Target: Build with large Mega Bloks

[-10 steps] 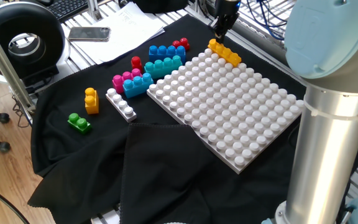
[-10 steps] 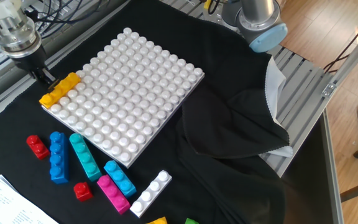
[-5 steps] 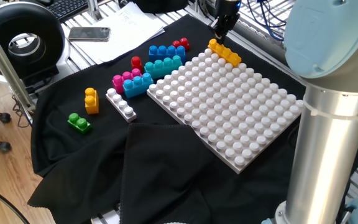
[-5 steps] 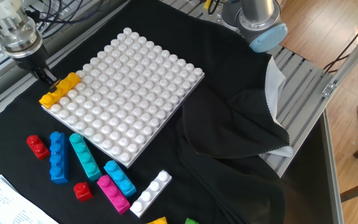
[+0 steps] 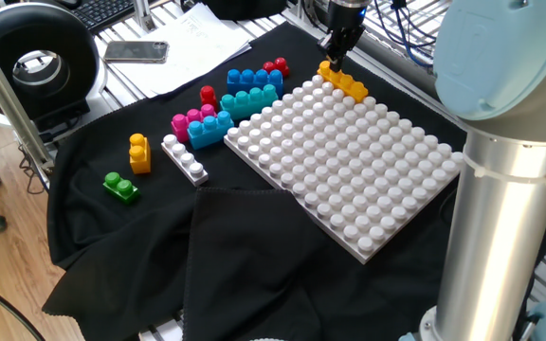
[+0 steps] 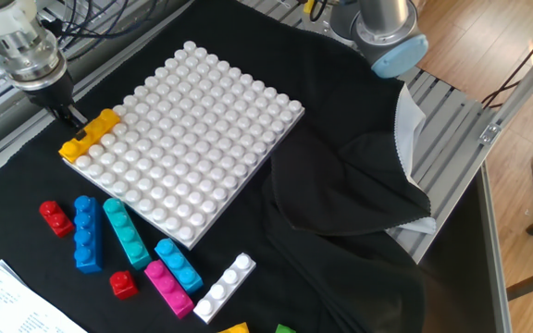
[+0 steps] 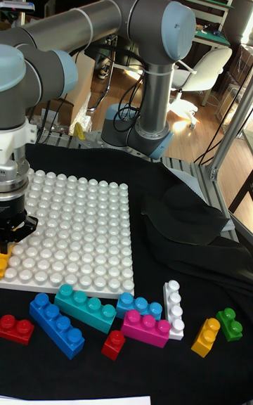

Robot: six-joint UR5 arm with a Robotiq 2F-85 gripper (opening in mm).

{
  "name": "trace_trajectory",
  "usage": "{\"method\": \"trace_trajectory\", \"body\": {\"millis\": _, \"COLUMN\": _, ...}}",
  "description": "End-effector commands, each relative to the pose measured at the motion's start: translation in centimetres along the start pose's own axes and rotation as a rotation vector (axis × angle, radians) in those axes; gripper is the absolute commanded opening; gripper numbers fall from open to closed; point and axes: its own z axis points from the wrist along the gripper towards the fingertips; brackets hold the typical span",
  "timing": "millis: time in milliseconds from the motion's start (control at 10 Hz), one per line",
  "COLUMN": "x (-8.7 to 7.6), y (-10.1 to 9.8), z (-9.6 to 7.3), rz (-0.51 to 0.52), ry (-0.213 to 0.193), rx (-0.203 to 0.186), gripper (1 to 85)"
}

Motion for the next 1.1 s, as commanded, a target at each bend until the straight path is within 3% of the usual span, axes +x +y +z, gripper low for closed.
{"method": "trace_trajectory", "body": {"millis": 0, "x": 0.2, "y": -0.2, "z": 0.2, "rz": -0.016, "ry": 0.002, "rx": -0.004, "gripper": 1.7}}
{"method": "trace_trajectory", "body": {"millis": 1000, "x": 0.6, "y": -1.2, "z": 0.4, "rz": -0.059, "ry": 0.024, "rx": 0.015, "gripper": 1.7}}
